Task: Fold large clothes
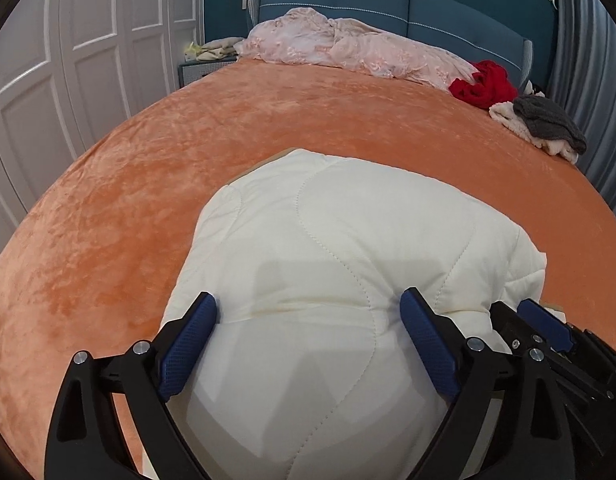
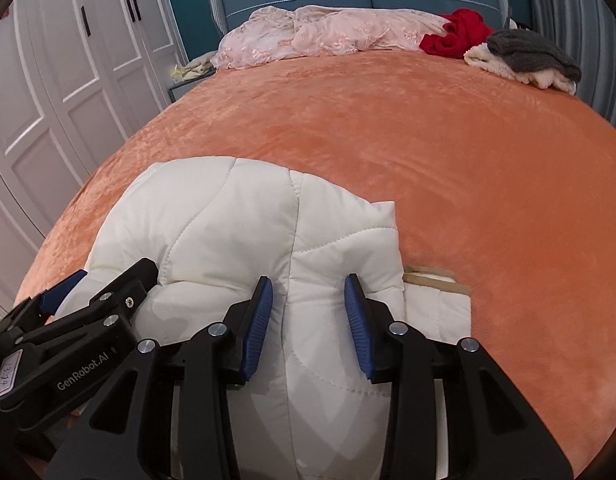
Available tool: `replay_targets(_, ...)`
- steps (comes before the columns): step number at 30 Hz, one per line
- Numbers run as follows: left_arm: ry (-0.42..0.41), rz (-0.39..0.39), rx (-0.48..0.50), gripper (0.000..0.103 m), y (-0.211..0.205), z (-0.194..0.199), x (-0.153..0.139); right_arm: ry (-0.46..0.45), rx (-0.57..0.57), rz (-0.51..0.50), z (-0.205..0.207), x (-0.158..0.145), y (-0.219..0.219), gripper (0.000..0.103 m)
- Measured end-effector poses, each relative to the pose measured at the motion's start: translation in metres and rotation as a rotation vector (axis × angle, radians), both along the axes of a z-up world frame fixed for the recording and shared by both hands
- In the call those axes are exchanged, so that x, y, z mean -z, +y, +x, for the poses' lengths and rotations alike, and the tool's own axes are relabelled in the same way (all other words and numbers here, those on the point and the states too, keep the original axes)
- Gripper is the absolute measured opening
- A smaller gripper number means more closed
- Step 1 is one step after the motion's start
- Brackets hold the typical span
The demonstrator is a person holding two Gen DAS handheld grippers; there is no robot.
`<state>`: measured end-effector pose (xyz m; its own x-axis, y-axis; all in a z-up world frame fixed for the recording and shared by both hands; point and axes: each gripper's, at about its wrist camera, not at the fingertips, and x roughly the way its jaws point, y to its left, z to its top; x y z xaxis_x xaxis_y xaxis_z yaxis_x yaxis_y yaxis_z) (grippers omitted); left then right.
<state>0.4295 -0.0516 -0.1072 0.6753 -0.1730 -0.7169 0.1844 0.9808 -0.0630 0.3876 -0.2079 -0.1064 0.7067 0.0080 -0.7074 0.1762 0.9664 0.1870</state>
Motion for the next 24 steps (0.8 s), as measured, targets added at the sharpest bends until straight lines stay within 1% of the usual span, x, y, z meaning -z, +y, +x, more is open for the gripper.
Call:
replay_targets(9, -0.027, 0.000, -0.016, 0.091, -0.002, 0.002, 0.011, -0.037, 0.012, -0.001, 0.000, 0.009, 0.000, 0.035)
replay_targets(24, -0.038, 0.006, -0.021, 0.091, -0.001, 0.003, 0.015, -0.061, 0.017, -0.014, -0.003, 0.011, 0.001, 0.035)
